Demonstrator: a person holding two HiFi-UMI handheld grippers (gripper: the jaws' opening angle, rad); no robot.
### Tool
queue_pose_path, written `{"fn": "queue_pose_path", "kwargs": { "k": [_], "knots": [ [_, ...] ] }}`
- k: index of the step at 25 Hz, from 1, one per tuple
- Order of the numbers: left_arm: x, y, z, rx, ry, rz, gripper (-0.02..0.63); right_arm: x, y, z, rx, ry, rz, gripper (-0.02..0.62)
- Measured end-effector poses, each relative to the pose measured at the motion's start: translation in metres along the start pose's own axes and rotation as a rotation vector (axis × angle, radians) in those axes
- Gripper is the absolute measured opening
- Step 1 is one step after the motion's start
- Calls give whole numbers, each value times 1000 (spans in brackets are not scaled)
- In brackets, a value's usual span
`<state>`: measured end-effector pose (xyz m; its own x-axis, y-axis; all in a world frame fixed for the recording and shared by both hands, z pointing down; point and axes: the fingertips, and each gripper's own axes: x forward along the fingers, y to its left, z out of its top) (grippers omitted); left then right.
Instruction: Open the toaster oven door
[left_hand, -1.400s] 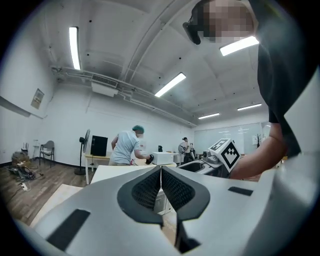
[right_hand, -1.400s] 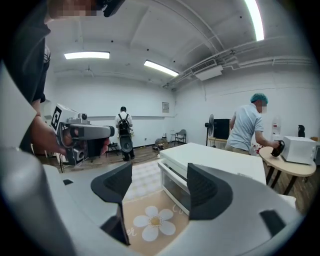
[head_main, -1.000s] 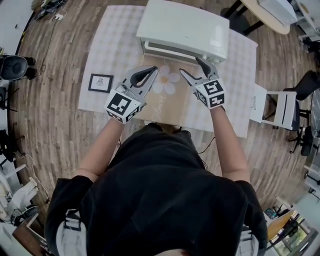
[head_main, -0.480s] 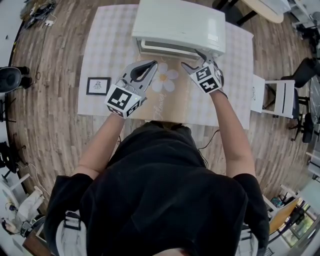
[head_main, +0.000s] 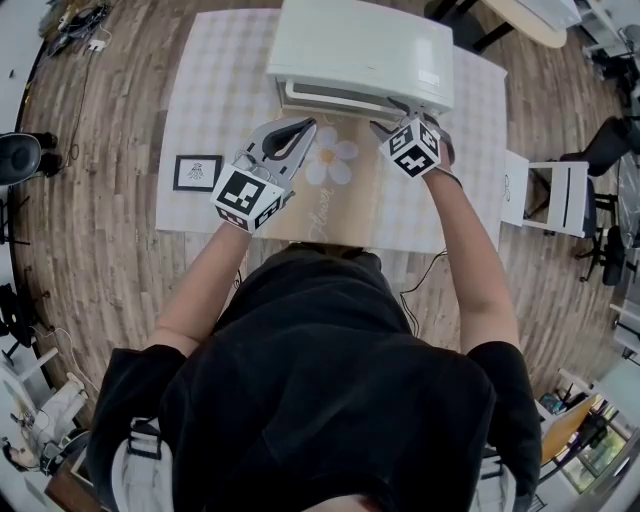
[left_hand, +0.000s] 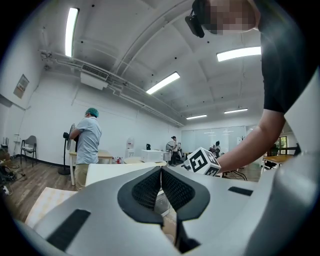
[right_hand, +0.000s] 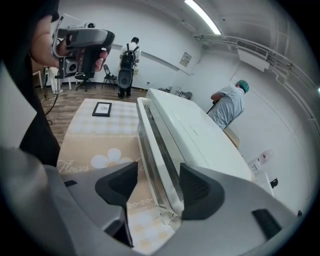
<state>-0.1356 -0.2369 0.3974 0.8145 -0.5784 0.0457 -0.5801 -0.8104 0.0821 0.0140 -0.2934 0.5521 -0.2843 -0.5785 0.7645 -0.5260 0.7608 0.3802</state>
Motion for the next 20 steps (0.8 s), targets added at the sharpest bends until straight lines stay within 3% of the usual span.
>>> {"fn": "queue_pose_path", "kwargs": {
  "k": [6, 14, 20],
  "knots": [
    [3, 3, -3, -4, 2, 0, 18, 10, 2, -8, -101, 71, 34, 273],
    [2, 1, -4, -7, 2, -8, 18, 18, 5, -15, -283, 165, 30, 221],
    [-2, 2, -7, -12, 3, -2, 18, 23, 2, -17, -390, 213, 35, 137]
  ]
}}
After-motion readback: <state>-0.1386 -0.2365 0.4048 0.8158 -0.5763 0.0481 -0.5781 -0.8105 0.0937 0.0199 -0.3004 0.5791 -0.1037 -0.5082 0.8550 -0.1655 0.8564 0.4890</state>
